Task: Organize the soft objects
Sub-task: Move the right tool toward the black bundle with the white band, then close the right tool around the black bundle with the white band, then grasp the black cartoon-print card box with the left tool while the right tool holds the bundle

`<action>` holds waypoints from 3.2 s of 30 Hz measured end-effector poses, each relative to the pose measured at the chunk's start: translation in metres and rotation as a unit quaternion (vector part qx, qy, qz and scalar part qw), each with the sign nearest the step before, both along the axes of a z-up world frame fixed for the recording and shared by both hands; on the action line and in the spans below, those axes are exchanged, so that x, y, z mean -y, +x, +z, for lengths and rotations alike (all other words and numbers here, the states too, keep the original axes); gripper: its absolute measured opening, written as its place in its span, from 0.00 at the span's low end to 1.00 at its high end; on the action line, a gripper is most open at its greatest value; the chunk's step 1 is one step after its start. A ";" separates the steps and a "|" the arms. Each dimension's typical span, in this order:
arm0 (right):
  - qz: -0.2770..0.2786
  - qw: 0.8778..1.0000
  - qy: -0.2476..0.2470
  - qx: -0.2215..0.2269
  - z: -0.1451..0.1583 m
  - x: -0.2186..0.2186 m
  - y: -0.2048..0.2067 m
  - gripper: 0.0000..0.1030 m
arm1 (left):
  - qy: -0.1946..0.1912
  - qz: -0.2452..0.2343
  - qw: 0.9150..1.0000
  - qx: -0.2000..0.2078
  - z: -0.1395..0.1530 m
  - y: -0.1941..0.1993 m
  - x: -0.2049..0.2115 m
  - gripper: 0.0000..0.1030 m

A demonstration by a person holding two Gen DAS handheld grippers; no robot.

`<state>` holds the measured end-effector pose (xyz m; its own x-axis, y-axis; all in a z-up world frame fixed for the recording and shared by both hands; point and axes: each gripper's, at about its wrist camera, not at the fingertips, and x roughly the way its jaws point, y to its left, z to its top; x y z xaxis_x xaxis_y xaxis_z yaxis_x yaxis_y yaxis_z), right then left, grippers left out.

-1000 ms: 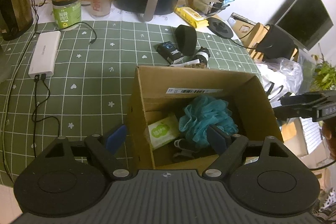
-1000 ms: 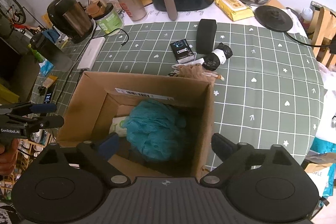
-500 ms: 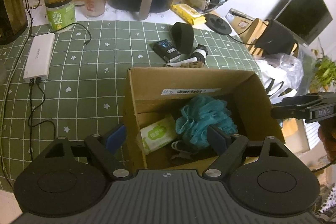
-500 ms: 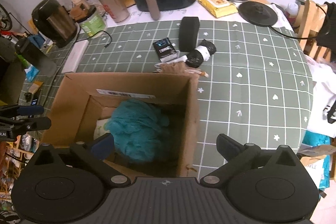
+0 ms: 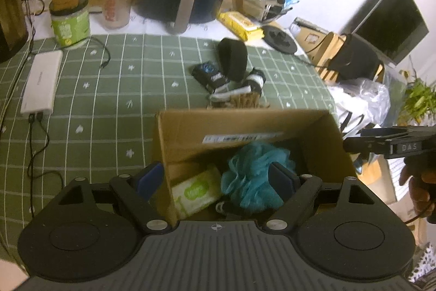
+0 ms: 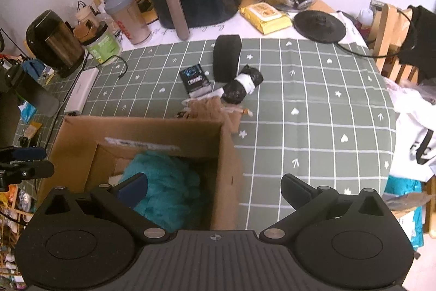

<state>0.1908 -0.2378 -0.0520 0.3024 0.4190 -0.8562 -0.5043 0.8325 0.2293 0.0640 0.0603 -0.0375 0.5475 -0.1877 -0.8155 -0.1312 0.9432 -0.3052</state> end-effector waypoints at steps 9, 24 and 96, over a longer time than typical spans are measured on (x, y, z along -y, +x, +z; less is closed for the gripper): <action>0.002 0.999 -0.021 0.036 0.011 -0.010 0.034 1.00 | 0.006 -0.005 0.999 0.036 0.018 0.029 -0.002 0.82; 0.020 0.993 -0.057 0.106 -0.007 -0.028 0.086 1.00 | -0.003 -0.013 0.999 0.051 0.026 0.056 0.000 0.82; -0.004 0.994 -0.111 0.015 -0.153 -0.101 0.217 0.44 | 0.015 0.036 0.999 0.010 0.012 0.087 -0.019 0.81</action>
<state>0.4078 -0.1369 -0.2046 0.3314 0.2179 -0.9180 -0.5016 0.8648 0.0242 0.1514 0.0794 -0.0253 0.5754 -0.1226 -0.8086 -0.1926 0.9406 -0.2796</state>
